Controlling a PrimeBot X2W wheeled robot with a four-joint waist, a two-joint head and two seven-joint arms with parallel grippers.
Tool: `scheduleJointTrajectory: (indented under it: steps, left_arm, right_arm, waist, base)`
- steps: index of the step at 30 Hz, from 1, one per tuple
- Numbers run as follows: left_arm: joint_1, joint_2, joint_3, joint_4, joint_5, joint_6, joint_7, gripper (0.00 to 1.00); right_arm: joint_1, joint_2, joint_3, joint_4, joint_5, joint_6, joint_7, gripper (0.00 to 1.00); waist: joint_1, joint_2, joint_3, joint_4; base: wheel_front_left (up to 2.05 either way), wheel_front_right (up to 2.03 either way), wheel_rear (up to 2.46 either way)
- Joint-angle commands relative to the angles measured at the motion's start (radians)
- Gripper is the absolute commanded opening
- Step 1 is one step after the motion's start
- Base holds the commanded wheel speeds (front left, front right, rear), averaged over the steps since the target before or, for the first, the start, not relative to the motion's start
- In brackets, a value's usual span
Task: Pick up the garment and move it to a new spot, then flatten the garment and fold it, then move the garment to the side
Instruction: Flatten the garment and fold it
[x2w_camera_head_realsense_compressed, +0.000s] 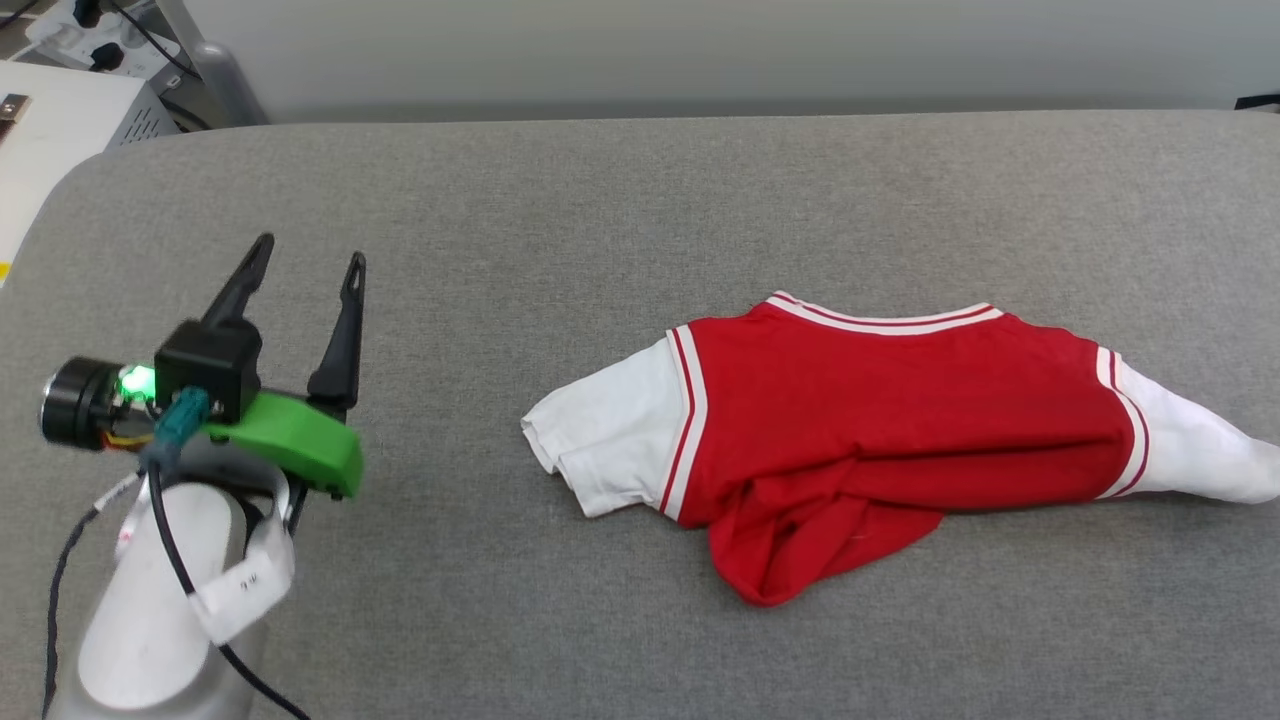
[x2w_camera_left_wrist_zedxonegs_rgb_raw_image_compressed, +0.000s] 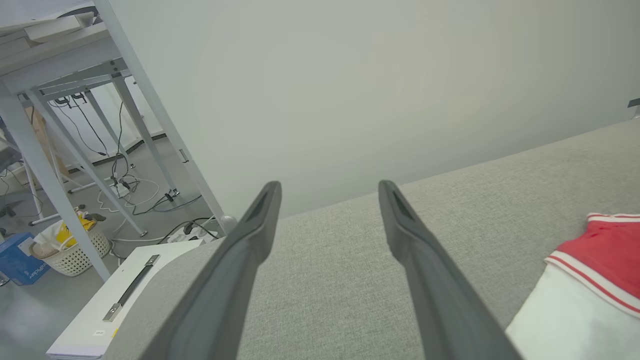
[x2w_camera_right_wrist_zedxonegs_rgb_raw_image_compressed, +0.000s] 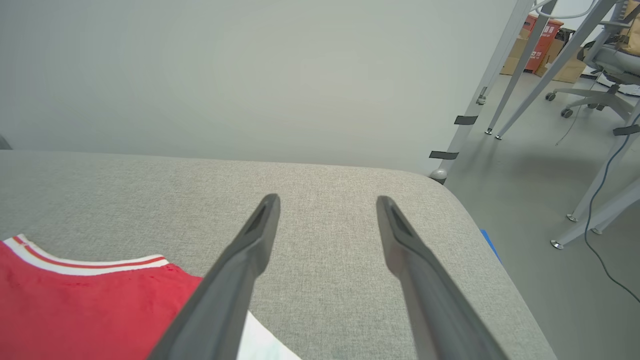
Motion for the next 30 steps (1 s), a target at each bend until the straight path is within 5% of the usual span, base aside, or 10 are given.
scheduleJointTrajectory:
  steps: [1,7,18,24,30]
  left_arm:
    - [-0.055,0.018,-0.018,0.012,-0.022,-0.017,0.038,1.0]
    - [-0.235,0.099,-0.193,0.048,-0.159,-0.04,0.276,1.0]
    - [-0.475,0.227,-0.627,0.07,-0.567,-0.04,0.775,1.0]
    - [-0.564,0.246,-0.803,0.116,-0.678,-0.04,0.901,1.0]
    - [-0.592,0.24,-0.944,0.191,-0.727,-0.04,0.911,1.0]
  right_arm:
    - [0.05,0.038,-0.04,-0.047,-0.052,-0.001,-0.004,1.0]
    - [0.179,0.158,-0.168,-0.253,-0.219,-0.001,-0.005,1.0]
    - [0.275,0.269,-0.186,-0.483,-0.332,-0.001,0.049,1.0]
    - [0.275,0.286,-0.176,-0.524,-0.347,-0.001,0.074,1.0]
    - [0.262,0.297,-0.166,-0.525,-0.35,-0.001,0.076,1.0]
  waist:
    - [0.0,0.0,0.01,-0.008]
    - [0.0,0.0,0.029,-0.026]
    - [0.0,0.0,0.073,-0.057]
    - [0.0,0.0,0.111,-0.081]
    - [0.0,0.0,0.145,-0.106]
  base:
    - [0.0,0.0,0.0]
    - [0.0,0.0,0.0]
    - [0.0,0.0,0.0]
    - [0.0,0.0,0.0]
    - [0.0,0.0,0.0]
